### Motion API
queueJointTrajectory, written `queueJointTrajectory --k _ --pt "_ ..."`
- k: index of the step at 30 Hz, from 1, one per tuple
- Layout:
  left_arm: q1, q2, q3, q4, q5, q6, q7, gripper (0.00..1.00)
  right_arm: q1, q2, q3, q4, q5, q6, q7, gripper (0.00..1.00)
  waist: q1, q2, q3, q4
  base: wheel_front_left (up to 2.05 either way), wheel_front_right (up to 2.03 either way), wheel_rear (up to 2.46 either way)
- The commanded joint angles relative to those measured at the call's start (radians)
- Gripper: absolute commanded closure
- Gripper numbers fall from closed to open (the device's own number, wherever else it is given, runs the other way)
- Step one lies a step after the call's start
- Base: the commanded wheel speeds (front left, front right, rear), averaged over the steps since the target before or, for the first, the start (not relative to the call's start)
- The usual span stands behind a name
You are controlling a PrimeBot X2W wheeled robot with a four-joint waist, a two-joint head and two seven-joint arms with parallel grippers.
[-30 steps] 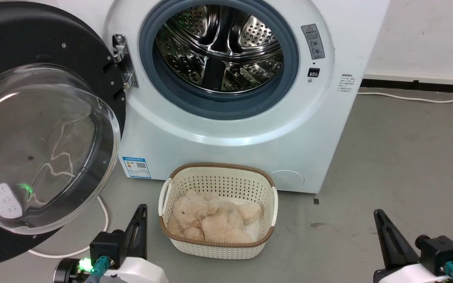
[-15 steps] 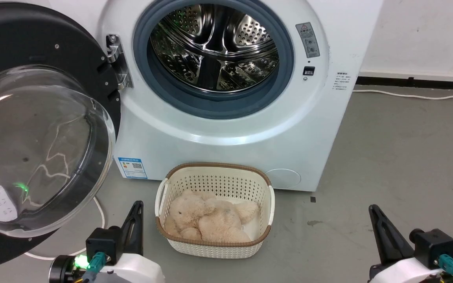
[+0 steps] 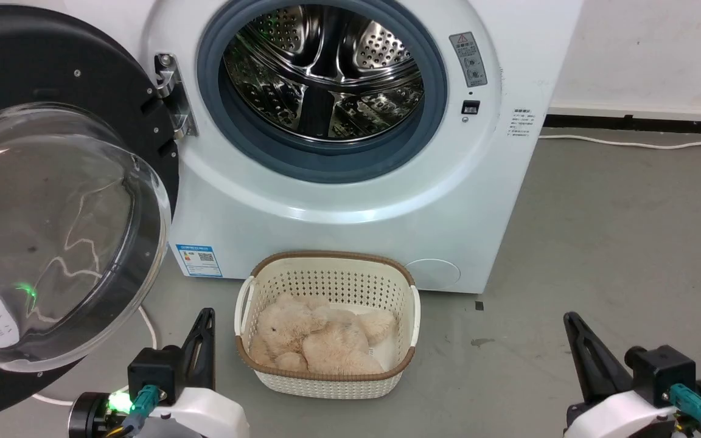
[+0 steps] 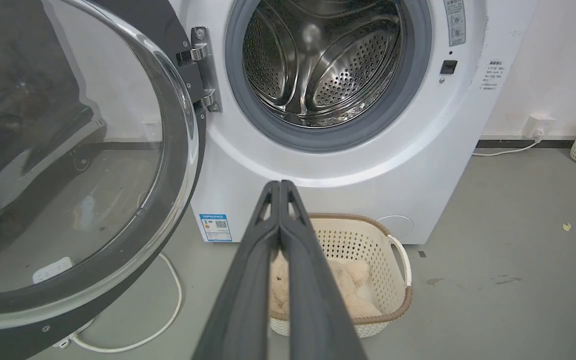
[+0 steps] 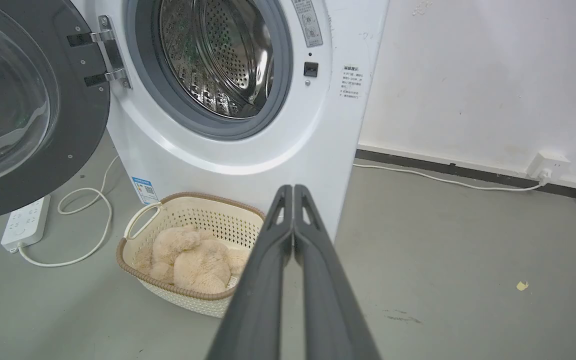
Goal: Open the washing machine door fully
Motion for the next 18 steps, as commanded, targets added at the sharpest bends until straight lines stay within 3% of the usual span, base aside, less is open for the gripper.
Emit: queueJointTrajectory --k 1,18 --pt "-0.005 -0.006 0.013 -0.007 0.015 -0.008 0.005 1.0 -0.016 0.001 0.004 -0.009 -0.008 0.001 0.007 1.0 0.0 0.0 0.0 -0.001 0.0 0.0 0.0" --pt "-0.006 -0.037 0.072 -0.026 0.068 -0.045 0.039 1.0 -0.037 0.001 0.02 -0.018 -0.025 0.001 0.044 1.0 0.0 0.0 0.005 -0.018 0.0 0.0 0.0"
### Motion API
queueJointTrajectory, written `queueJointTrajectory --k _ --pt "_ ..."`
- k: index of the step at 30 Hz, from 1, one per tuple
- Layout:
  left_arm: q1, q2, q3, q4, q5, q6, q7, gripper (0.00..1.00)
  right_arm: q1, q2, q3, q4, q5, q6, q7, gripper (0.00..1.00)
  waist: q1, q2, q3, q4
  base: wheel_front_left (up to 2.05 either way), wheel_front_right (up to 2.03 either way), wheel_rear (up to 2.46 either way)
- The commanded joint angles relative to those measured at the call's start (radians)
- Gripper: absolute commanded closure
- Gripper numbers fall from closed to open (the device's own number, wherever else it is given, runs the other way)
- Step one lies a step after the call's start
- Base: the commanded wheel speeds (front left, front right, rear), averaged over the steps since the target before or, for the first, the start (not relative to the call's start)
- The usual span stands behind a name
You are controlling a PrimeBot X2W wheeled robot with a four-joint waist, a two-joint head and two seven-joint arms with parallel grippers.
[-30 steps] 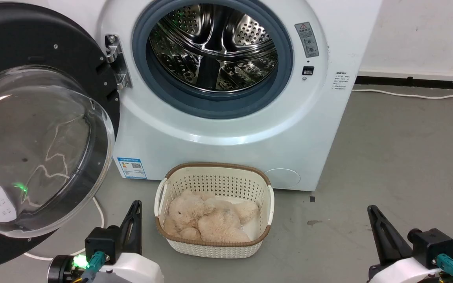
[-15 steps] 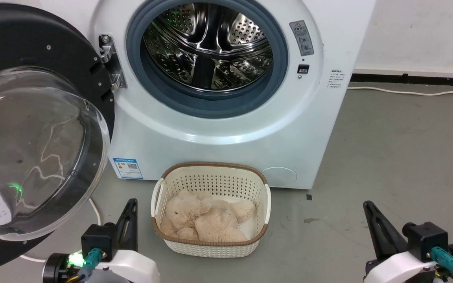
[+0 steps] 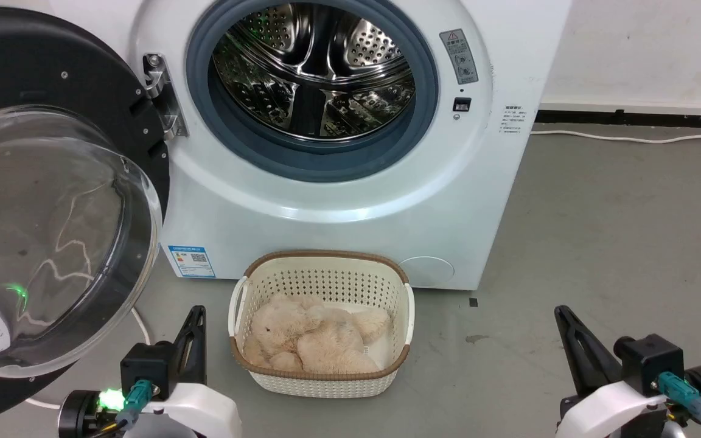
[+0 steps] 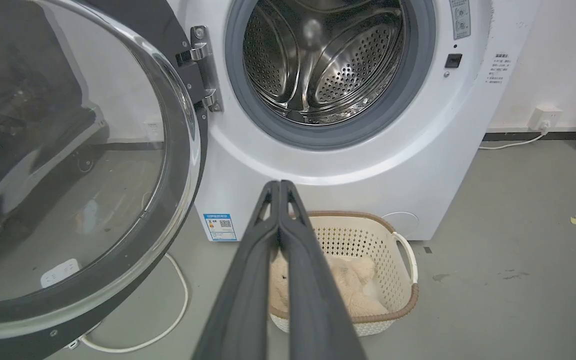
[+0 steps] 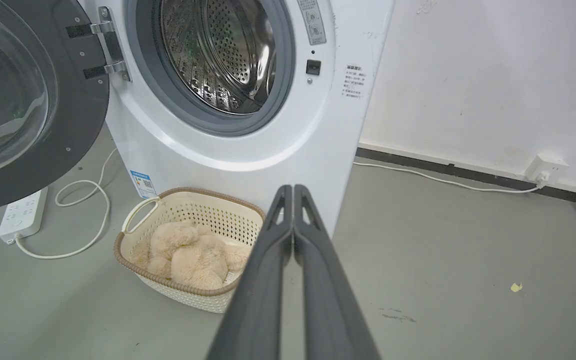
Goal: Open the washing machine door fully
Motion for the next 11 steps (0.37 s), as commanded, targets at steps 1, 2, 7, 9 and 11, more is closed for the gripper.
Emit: queueJointTrajectory --k 1,2,7,9,11 --pt "-0.006 -0.004 0.012 -0.007 0.01 -0.006 0.005 1.0 -0.015 0.001 0.003 -0.008 -0.008 0.001 0.004 1.0 0.0 0.0 0.0 -0.001 0.0 0.0 0.0" --pt "-0.006 -0.004 0.012 -0.007 0.01 -0.006 0.005 1.0 -0.015 0.001 0.003 -0.008 -0.008 0.001 0.004 1.0 0.0 0.0 0.0 -0.001 0.0 0.0 0.0" --pt "-0.006 -0.004 0.012 -0.007 0.01 -0.006 0.005 1.0 -0.015 0.001 0.003 -0.008 -0.008 0.001 0.004 1.0 0.0 0.0 0.0 -0.001 0.0 0.0 0.0" --pt "-0.006 -0.004 0.012 -0.007 0.01 -0.006 0.005 1.0 -0.015 0.001 0.003 -0.008 -0.008 0.001 0.004 1.0 0.0 0.0 0.0 -0.001 0.0 0.0 0.0" --pt "-0.006 -0.004 0.012 -0.007 0.01 -0.006 0.005 1.0 -0.015 0.001 0.003 -0.008 -0.008 0.001 0.004 1.0 0.0 0.0 0.0 -0.001 0.0 0.0 0.0"
